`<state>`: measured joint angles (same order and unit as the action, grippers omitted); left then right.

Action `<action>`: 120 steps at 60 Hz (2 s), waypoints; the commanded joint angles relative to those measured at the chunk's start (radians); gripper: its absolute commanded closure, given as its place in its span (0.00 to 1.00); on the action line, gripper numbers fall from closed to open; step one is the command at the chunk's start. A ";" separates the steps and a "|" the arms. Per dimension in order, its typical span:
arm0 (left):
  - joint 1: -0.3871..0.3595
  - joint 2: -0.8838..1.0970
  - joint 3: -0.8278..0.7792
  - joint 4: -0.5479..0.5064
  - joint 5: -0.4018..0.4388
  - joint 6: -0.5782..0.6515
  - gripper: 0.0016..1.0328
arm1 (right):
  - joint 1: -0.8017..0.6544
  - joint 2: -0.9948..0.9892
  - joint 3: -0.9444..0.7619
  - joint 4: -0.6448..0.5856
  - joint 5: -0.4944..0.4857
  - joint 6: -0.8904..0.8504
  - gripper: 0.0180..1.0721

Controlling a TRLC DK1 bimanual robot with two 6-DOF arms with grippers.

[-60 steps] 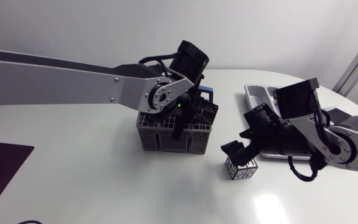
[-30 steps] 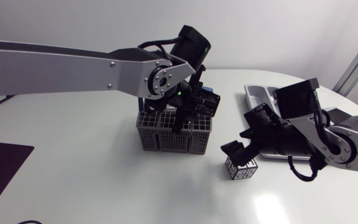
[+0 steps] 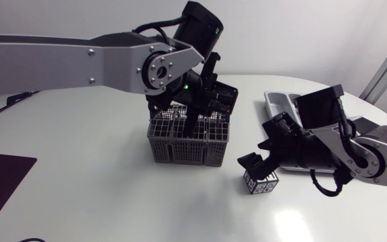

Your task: Transfer all utensils from the basket to the drawer tray.

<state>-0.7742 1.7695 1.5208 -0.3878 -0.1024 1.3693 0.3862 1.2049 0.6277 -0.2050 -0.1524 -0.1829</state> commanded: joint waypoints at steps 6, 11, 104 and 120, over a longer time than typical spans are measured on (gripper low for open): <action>-0.007 -0.073 -0.010 0.003 0.004 0.002 0.97 | 0.022 -0.024 -0.033 0.001 0.014 0.022 0.07; -0.010 -0.087 -0.016 0.001 0.004 -0.003 0.97 | 0.025 -0.036 -0.037 -0.002 0.014 0.023 0.07; -0.091 -0.166 0.056 -0.290 0.067 -1.176 0.97 | 0.368 -0.173 -0.149 0.378 0.442 -0.242 0.08; -0.053 -0.127 0.096 -0.353 0.171 -1.268 0.97 | 0.408 -0.128 -0.177 0.503 0.499 -0.317 0.25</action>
<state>-0.8459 1.6157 1.5795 -0.7197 0.0425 0.1505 0.7837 1.0611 0.4755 0.2604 0.3248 -0.4637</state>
